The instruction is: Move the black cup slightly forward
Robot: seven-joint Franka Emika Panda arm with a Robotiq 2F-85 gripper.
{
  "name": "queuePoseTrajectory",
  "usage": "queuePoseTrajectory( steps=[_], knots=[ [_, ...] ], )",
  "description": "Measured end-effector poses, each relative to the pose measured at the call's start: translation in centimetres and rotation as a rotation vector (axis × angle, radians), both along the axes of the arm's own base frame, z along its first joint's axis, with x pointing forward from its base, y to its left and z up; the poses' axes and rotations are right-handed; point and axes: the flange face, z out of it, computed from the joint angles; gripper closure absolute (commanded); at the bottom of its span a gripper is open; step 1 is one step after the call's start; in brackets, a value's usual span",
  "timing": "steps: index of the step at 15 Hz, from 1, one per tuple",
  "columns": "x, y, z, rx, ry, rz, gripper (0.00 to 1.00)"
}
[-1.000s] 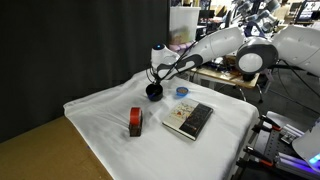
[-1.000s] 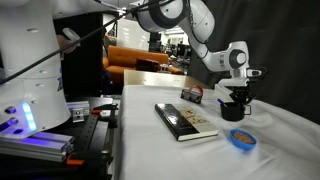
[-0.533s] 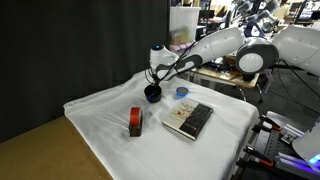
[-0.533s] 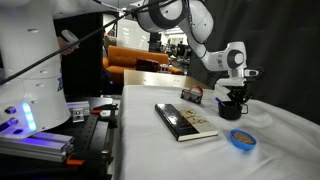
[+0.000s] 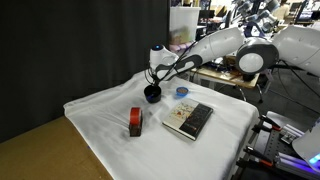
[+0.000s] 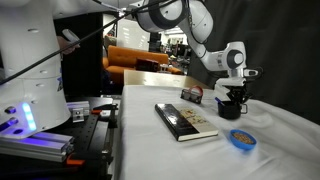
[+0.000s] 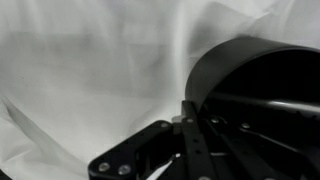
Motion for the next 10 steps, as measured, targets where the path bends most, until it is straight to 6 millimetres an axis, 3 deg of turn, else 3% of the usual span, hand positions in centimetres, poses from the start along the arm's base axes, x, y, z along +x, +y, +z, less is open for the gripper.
queuePoseTrajectory(
  steps=[1,2,5,10],
  knots=[
    [0.0,0.01,0.0,0.0,0.0,0.0,0.69],
    [-0.01,0.01,-0.03,0.0,0.001,0.0,0.89],
    [-0.15,0.0,-0.63,-0.002,0.01,0.001,0.7],
    [-0.16,0.0,-0.66,-0.003,0.011,0.003,0.69]
  ],
)
